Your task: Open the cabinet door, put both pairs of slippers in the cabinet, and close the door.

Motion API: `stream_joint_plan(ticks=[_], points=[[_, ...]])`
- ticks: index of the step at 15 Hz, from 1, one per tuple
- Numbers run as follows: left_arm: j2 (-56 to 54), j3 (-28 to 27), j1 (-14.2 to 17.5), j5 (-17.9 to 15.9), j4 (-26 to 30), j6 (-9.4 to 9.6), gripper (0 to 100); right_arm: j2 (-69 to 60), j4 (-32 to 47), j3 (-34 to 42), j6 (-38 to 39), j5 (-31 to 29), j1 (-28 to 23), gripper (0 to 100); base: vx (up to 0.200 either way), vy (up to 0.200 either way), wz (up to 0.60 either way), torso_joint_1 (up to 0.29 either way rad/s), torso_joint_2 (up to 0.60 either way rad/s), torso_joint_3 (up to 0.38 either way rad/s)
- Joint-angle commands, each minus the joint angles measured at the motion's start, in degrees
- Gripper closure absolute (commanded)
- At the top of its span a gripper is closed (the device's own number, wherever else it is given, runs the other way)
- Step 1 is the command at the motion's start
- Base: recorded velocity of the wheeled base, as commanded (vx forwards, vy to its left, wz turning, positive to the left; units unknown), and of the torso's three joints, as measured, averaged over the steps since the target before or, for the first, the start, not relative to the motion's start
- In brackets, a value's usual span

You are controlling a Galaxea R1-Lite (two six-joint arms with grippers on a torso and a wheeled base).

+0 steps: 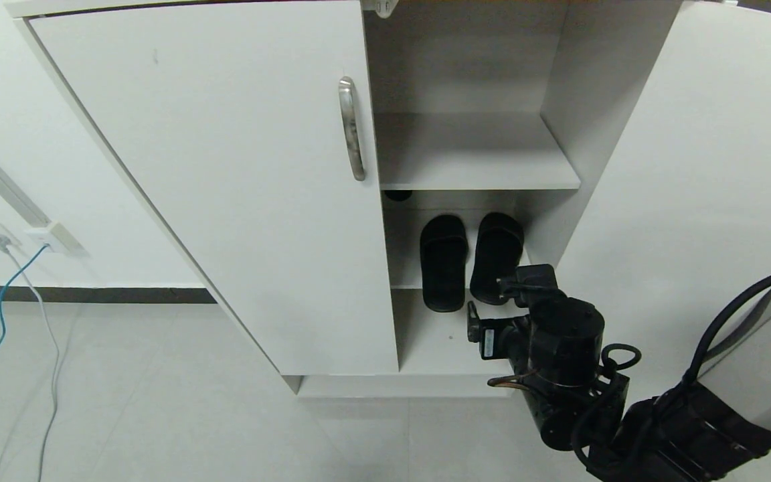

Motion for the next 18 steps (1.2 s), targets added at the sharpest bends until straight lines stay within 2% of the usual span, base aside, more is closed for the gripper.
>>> stream_joint_plan(ticks=[1, 6, 8, 12, 18], points=[[0.1, 0.0, 0.0, 0.0, 0.0, 0.01, 100, -0.9, 0.0, 0.7, 0.0, 0.0, 0.0, 0, 0.000, 0.000, 0.00, 0.002, 0.00, 0.095], [0.1, 0.0, 0.0, -0.1, 0.0, -0.07, 100, -1.6, 0.1, 1.6, -0.1, 0.0, -0.1, 0, 0.000, 0.000, 0.00, 0.001, 0.00, 0.185], [0.1, 0.0, 0.0, -0.1, 0.0, 0.45, 100, -1.7, 0.0, 2.4, -0.1, 0.1, -0.2, 0, 0.000, 0.000, 0.00, 0.002, 0.00, 0.207], [0.1, 0.0, 0.0, -0.2, -0.1, -0.07, 100, -4.3, 0.5, 2.3, -0.3, 0.3, -0.3, 0, 0.000, 0.000, 0.00, 0.004, 0.00, 0.196], [0.1, 0.0, 0.0, -0.2, 0.0, -0.16, 100, -3.9, 0.3, 4.2, -0.4, 0.7, -0.1, 0, 0.000, 0.000, 0.00, 0.002, 0.00, 0.027]])
